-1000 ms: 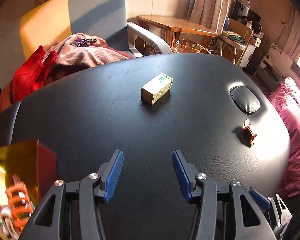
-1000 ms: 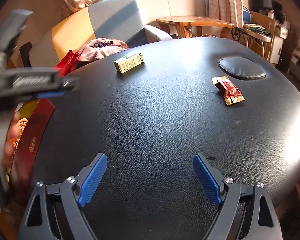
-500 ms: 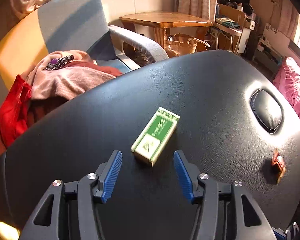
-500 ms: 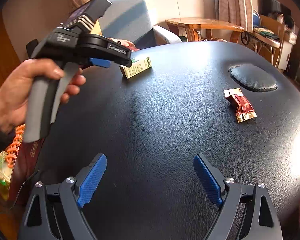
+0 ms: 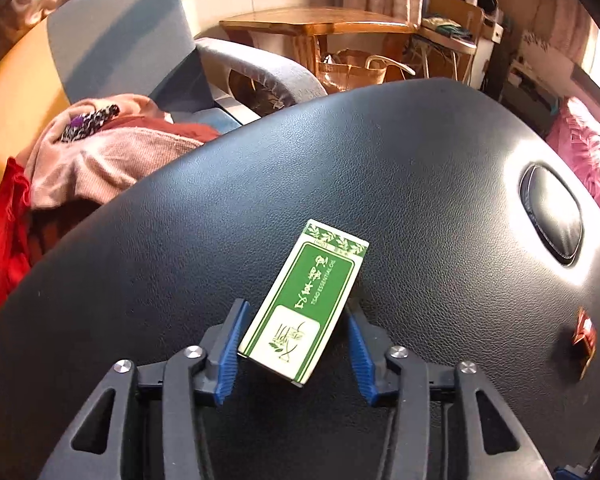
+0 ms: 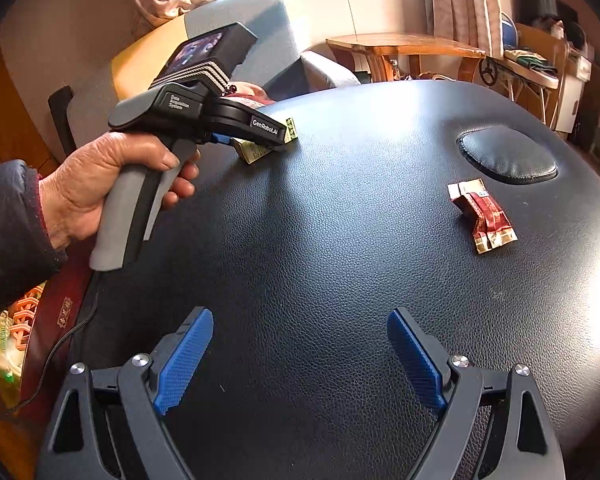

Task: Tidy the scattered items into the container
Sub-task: 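Grasp the green-and-white box with the left gripper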

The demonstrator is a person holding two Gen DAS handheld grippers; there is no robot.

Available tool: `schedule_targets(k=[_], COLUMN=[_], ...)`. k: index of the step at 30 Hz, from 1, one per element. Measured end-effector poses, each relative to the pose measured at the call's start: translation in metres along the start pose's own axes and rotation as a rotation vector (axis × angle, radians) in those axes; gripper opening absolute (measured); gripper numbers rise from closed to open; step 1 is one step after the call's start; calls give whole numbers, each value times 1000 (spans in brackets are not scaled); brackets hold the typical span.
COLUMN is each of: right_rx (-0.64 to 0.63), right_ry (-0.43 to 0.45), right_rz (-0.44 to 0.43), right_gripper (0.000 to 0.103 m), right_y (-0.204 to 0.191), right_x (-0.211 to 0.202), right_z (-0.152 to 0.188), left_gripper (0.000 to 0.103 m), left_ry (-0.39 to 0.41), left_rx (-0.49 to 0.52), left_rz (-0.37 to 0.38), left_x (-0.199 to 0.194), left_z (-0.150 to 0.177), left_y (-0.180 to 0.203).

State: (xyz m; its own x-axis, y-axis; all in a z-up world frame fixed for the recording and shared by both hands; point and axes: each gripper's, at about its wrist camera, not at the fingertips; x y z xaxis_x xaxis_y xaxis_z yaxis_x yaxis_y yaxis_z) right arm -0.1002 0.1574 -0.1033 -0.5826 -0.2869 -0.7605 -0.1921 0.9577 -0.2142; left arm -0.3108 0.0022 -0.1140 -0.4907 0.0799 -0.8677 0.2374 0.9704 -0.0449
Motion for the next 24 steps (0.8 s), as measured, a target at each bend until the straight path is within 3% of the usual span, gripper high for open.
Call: schedule_targets(k=[8,11,14,16,18,24], right_rx=[5,27,92,151,189,208], right_ry=[5,38,67,75,80,76], right_rz=[40,93,142,167,179,189], right_gripper=[90,90,90,90,90,92], right_y=[9,25,50,68,76,80], right_x=[-3,-12,-24,-30,-34,-37], right_z=[0,-6,-12,-14,-12,-10], left_gripper=[33,25,25,32,44,48], left_ry=[-9,-11,-7,43,32,37], left_rx=[-93,-100,-94,-83,-85,-127], left_rz=[-15,-35,-16,-19,1,57], left_x=[-16,-25,-31,-43,-44,-38], left_z=[30,45,51,49,41,24], left_y=[-5,-7,-10,-11,-17,-27])
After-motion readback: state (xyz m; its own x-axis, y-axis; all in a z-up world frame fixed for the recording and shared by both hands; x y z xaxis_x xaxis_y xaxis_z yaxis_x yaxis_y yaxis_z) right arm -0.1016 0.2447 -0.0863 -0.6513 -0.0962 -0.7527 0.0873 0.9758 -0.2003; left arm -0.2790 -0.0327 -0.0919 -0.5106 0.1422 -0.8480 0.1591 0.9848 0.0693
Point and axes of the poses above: each gripper's, at about its wrist camera, not at the fingertips, and x roughly the way its jaws point, y to its right, z to its underside
